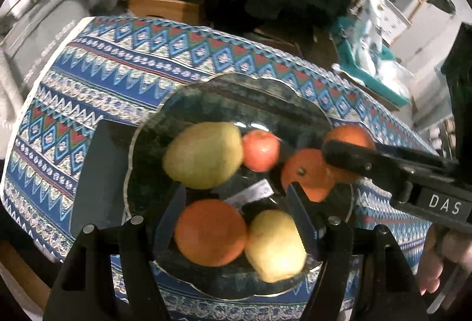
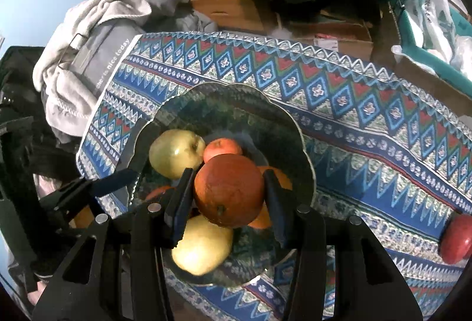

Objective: Organize fruits
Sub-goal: 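Lower the pear and small orange into the bowl and open both tools, then move both open tools back to the two red apples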

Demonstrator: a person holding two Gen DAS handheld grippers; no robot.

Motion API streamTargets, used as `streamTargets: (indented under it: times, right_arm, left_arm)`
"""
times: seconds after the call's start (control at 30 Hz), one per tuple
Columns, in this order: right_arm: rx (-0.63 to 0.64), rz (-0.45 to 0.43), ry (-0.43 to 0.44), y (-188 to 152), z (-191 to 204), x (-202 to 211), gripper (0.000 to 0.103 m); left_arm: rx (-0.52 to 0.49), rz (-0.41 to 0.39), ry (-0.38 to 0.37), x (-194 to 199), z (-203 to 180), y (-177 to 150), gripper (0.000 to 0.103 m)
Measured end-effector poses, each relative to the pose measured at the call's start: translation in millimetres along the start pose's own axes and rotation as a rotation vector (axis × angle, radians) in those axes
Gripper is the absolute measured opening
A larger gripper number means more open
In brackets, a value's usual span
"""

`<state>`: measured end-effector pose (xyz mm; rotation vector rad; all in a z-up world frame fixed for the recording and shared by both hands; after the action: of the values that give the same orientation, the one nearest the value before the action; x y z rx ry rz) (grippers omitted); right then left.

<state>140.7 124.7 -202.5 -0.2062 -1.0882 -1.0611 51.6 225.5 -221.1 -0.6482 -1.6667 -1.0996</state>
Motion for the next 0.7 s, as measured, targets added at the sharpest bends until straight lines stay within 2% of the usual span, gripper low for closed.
streamTargets:
  times: [0.33, 0.5, 0.6, 0.7]
  right_arm:
    - [-0.017, 0.000, 0.014, 8.7, 1.6, -13.0, 0.049]
    - [-0.010, -0.013, 0.006, 11.5, 2.2, -5.0, 0.049]
    - [0.002, -0.017, -0.011, 10.8, 3.8, 1.8, 0.055]
    - [0.013, -0.028, -0.035, 9.3, 3.8, 10.4, 0.056]
  left_arm:
    - [0.056, -0.008, 0.008, -1.8, 18.6, 5.0, 0.072]
    - [0.054, -0.016, 0.002, 2.9, 17.5, 5.7, 0.072]
    - [0.048, -0.022, -0.006, 6.9, 14.2, 6.6, 0.072]
    - [0.033, -0.032, -0.011, 12.6, 8.4, 6.6, 0.072]
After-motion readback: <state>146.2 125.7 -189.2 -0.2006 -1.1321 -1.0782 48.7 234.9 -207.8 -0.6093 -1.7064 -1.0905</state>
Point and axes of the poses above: each gripper's, at about its wrist camera, not at the fingertips, and x roughly against the way its jaws point, z to its left, y to its top, the point moved 4 cm from there along -x, roughly the way its jaws point, and after that the axes turned 6 degrees about y, right-handed, at the moved point
